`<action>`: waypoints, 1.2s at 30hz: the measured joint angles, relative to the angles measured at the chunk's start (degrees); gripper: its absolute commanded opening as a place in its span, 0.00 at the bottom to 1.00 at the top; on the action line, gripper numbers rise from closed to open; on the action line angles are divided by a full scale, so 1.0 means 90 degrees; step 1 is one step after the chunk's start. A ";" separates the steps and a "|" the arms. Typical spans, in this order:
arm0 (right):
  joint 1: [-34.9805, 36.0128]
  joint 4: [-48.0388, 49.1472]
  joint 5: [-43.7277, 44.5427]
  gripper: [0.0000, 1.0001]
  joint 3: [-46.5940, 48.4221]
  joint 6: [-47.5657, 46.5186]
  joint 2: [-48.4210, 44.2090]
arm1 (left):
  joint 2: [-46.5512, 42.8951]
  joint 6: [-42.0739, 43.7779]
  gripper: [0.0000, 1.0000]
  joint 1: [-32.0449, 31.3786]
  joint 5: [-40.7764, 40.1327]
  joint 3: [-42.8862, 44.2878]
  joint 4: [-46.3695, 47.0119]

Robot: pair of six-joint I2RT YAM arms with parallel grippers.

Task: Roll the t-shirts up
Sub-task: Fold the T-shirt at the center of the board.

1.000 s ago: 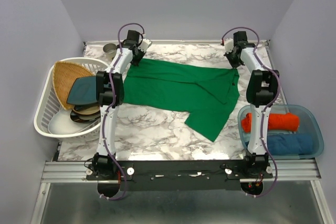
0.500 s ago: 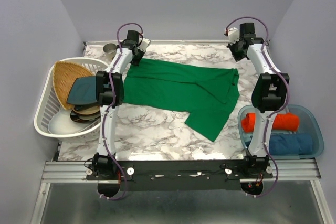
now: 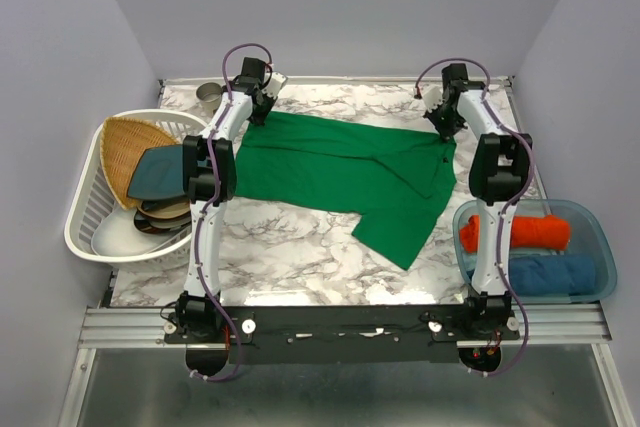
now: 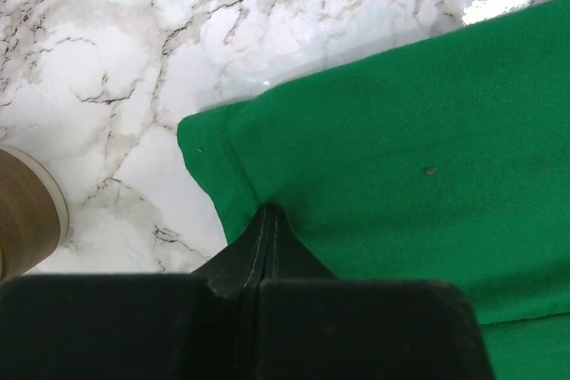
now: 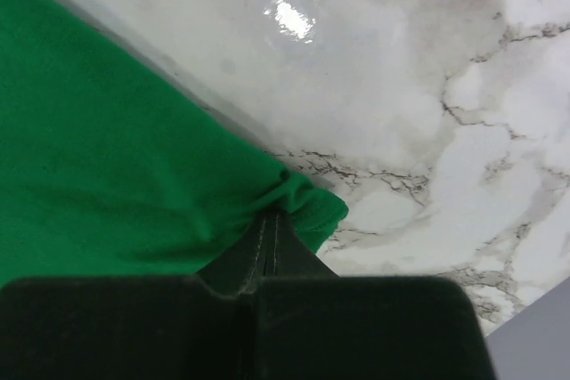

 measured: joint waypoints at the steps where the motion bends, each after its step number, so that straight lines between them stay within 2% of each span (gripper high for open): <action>1: 0.0010 -0.0002 0.0049 0.00 0.0056 -0.0034 0.0017 | -0.0007 0.0002 0.00 0.0000 0.0000 -0.0019 0.0010; 8: 0.0100 -0.0015 0.0573 0.00 0.0709 -0.0333 0.0444 | -0.0236 -0.0206 0.00 0.0000 -0.0170 -0.0435 0.0143; 17: 0.0272 0.0639 0.0984 0.00 0.1231 -0.0865 0.0869 | -0.0413 -0.0418 0.00 -0.0017 -0.0299 -0.0685 0.0131; 20: 0.0274 0.0794 0.0957 0.01 0.1226 -0.0874 0.0850 | -0.0413 -0.0427 0.07 -0.0017 -0.0301 -0.0583 0.0015; 21: 0.0274 0.0831 0.0920 0.06 0.1207 -0.0852 0.0831 | -0.0413 -0.0430 0.09 -0.0017 -0.0299 -0.0505 -0.0005; 22: 0.0274 0.0865 0.0884 0.19 0.1134 -0.0804 0.0746 | -0.0420 -0.0435 0.13 -0.0017 -0.0291 -0.0437 -0.0022; 23: 0.0274 0.0886 0.0838 0.26 0.1022 -0.0767 0.0624 | -0.0435 -0.0444 0.19 -0.0017 -0.0265 -0.0379 -0.0044; 25: 0.0291 0.0865 0.0631 0.39 0.0789 -0.0663 0.0267 | -0.0580 -0.0476 0.22 -0.0024 -0.0104 -0.0359 -0.0102; 28: 0.0289 0.0809 0.0015 0.44 0.0454 -0.0401 -0.0396 | -0.0877 -0.0551 0.26 -0.0029 0.0134 -0.0384 -0.0194; 32: 0.0340 0.0304 -0.1576 0.46 0.0240 -0.0274 -0.1365 | -0.1435 -0.0622 0.29 -0.0080 0.0476 -0.0636 -0.0236; 36: 0.0488 -0.0219 -0.2591 0.50 0.0260 -0.0362 -0.1367 | -0.1766 -0.0673 0.30 -0.0158 0.0746 -0.0903 -0.0294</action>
